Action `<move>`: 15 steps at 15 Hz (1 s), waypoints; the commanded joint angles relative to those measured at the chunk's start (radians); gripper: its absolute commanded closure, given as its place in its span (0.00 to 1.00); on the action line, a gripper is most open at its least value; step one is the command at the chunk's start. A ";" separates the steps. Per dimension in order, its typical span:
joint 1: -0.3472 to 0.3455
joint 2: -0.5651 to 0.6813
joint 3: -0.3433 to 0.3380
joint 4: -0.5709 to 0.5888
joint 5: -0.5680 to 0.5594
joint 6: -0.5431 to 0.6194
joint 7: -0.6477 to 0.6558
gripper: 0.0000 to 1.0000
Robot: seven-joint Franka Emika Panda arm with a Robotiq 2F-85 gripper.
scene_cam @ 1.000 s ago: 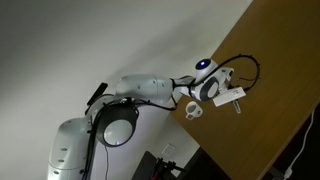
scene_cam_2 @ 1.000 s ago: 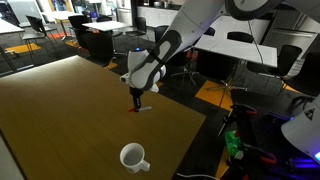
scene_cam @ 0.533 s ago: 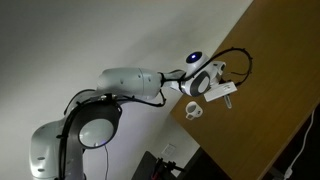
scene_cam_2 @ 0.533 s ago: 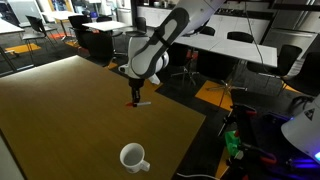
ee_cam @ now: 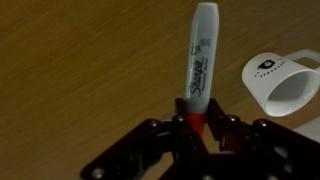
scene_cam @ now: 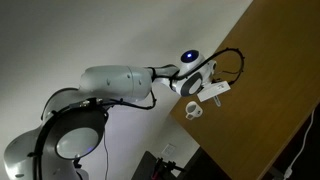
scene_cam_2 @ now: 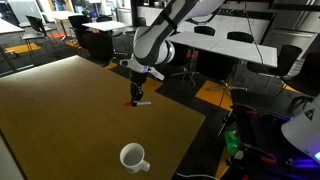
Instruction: Put the marker inside the mug cup
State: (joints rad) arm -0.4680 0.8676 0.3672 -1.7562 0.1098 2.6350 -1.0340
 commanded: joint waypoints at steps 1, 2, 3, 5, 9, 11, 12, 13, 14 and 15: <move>0.018 -0.091 -0.032 -0.083 0.057 -0.068 0.026 0.94; 0.026 -0.105 -0.041 -0.092 0.076 -0.093 0.050 0.94; 0.032 -0.114 -0.046 -0.098 0.097 -0.105 0.067 0.94; 0.056 -0.133 -0.068 -0.102 0.133 -0.143 0.129 0.94; 0.143 -0.168 -0.130 -0.107 0.145 -0.182 0.315 0.94; 0.118 -0.112 -0.111 -0.064 0.142 -0.155 0.233 0.74; 0.122 -0.111 -0.111 -0.064 0.142 -0.154 0.233 0.74; 0.123 -0.108 -0.112 -0.064 0.141 -0.154 0.230 0.74; 0.121 -0.106 -0.114 -0.064 0.141 -0.154 0.228 0.74; 0.118 -0.105 -0.116 -0.064 0.141 -0.154 0.226 0.94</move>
State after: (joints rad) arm -0.3647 0.7640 0.2659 -1.8235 0.2342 2.4848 -0.7982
